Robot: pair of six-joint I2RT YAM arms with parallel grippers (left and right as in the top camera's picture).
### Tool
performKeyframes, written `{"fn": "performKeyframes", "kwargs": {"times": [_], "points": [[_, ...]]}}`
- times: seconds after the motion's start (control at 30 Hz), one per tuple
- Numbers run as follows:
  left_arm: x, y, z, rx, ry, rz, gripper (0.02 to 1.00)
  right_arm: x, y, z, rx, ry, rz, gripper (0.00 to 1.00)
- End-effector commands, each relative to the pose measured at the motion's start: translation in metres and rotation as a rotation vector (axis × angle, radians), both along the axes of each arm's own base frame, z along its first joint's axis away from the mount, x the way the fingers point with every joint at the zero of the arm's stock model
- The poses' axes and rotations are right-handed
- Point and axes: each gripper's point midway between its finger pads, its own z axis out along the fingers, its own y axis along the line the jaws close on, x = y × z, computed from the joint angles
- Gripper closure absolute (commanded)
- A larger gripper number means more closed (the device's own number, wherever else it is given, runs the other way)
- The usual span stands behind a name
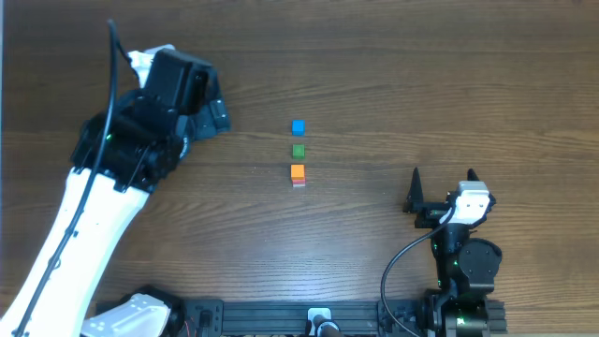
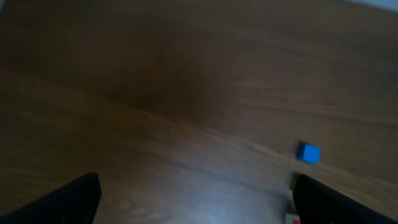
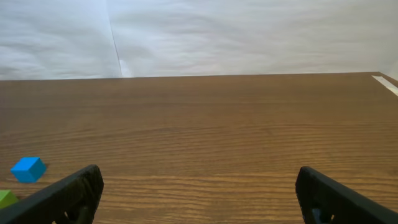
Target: Stack Cubes
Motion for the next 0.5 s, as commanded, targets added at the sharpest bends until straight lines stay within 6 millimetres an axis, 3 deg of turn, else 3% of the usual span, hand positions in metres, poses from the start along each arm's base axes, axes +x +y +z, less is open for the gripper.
{"fn": "performKeyframes", "kwargs": {"times": [0.03,0.27,0.5], "points": [[-0.015,0.020,0.051,0.071,-0.162,-0.033,0.018,0.000,0.003,-0.001,0.000,-0.003,0.015,0.007],[-0.055,0.036,0.102,0.060,-0.339,-0.121,0.020,0.000,0.003,-0.001,0.000,-0.002,0.014,0.009],[-0.079,0.052,0.111,0.056,-0.429,-0.190,0.020,0.000,0.003,-0.001,0.000,-0.003,0.015,0.009]]}}
